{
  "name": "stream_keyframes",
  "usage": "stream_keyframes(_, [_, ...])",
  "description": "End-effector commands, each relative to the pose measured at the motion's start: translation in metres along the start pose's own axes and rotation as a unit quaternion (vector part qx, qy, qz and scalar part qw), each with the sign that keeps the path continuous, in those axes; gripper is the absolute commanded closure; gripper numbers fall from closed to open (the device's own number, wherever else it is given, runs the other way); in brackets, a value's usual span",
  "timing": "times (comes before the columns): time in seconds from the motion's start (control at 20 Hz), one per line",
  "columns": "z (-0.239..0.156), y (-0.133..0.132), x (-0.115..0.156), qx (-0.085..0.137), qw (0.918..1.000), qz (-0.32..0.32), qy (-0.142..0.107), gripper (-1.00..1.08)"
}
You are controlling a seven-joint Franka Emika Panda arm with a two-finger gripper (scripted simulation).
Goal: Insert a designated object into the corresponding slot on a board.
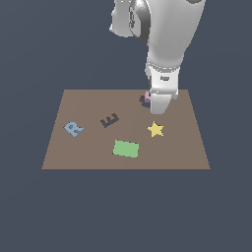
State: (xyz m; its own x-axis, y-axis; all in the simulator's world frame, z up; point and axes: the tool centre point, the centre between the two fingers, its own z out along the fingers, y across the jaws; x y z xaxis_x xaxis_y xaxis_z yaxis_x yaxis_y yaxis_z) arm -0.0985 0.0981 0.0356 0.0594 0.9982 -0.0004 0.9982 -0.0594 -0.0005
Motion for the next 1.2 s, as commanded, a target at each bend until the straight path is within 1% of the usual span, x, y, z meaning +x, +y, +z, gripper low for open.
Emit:
stream_keyframes(0.0, [-0.001,0.004,-0.016,0.000,0.9995,-0.030,0.000,1.08])
stream_keyframes(0.2, [-0.001,0.012,-0.043,0.000,0.9967,-0.082,0.000,1.08])
stream_keyframes(0.4, [-0.002,0.024,-0.069,0.000,0.9911,-0.133,0.000,1.08])
stream_keyframes(0.75, [-0.003,0.049,-0.107,0.000,0.9769,-0.214,0.000,1.08])
stream_keyframes(1.15, [-0.004,0.075,-0.134,0.000,0.9601,-0.280,0.000,1.08])
